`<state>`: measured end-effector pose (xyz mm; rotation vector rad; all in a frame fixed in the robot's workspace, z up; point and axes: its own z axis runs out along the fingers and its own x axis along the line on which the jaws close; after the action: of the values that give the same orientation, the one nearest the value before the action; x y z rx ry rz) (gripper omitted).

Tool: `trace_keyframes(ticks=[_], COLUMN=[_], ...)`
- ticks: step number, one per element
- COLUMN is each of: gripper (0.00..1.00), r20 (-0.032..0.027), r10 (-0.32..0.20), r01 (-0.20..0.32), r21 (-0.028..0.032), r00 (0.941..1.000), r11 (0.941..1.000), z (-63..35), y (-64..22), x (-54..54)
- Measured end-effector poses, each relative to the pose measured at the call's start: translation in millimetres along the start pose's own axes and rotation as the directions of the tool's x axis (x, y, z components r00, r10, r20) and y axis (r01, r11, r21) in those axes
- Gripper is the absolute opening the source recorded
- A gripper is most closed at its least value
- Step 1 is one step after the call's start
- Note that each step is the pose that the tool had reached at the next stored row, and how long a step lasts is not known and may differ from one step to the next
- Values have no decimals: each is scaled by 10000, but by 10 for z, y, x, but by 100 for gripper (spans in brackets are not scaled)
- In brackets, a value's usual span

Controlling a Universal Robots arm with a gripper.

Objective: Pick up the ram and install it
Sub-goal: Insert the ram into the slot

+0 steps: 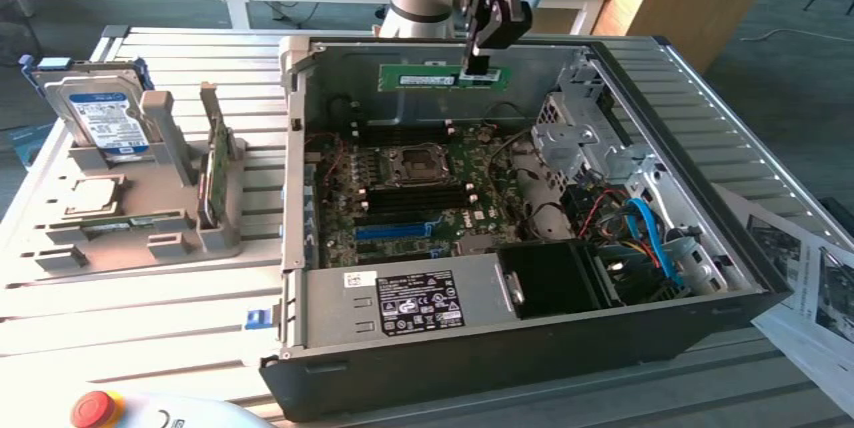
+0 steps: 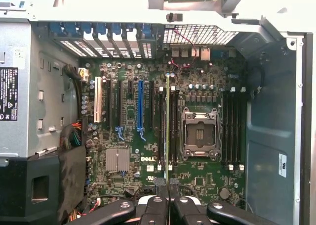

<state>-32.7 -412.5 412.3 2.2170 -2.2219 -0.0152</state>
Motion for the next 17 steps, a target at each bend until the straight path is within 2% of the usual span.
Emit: trace_keyframes(ticks=[17], gripper=[12], r20=[-2], r10=[-1], r01=[1], r21=[-1], r00=[10000], r11=[10000], z=[156], y=[-1], x=[1])
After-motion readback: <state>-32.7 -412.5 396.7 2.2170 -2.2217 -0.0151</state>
